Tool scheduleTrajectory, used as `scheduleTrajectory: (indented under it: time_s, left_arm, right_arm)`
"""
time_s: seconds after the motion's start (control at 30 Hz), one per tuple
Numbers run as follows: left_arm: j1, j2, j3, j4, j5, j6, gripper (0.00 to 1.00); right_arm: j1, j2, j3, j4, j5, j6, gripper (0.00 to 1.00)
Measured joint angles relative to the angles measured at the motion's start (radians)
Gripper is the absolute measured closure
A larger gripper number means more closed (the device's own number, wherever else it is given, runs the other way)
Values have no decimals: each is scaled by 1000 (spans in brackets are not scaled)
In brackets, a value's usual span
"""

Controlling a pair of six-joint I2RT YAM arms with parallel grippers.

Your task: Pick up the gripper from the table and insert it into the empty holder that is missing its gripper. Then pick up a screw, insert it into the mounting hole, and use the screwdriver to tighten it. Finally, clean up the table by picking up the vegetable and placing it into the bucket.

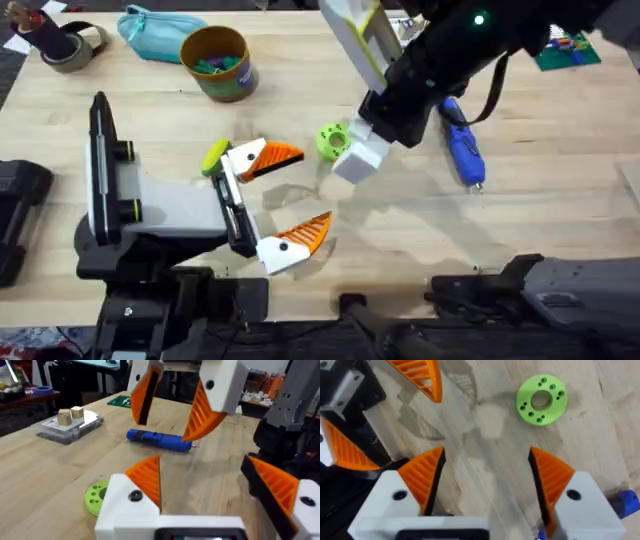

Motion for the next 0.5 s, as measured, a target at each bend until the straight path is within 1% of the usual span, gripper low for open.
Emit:
scheduleTrajectory:
  time_s: [0.03, 0.13, 0.2, 0.23, 0.3, 0.37, 0.4, 0.5]
  left_arm:
    - [0, 0, 0, -3, 0, -3, 14]
    - [0, 0, 0, -5, 0, -13, 120]
    - [0, 0, 0, -8, 0, -23, 265]
    - [0, 0, 0, -7, 0, -20, 412]
    - [0, 0, 0, -7, 0, -26, 641]
    - [0, 0, 0, -7, 0, -24, 926]
    - [0, 0, 0, -7, 0, -23, 979]
    - [0, 0, 0, -7, 0, -23, 995]
  right_arm:
    - [0, 0, 0, 0, -1, 0, 6]
    - [0, 0, 0, -7, -3, 0, 7]
    - [0, 0, 0, -11, -4, 0, 7]
    - [0, 0, 0, -11, -6, 0, 6]
    - [0, 0, 0, -11, -7, 0, 7]
    - [0, 0, 0, -11, -8, 0, 6]
    - [0, 0, 0, -11, -10, 0, 7]
    - [0, 0, 0, -12, -11, 0, 7]
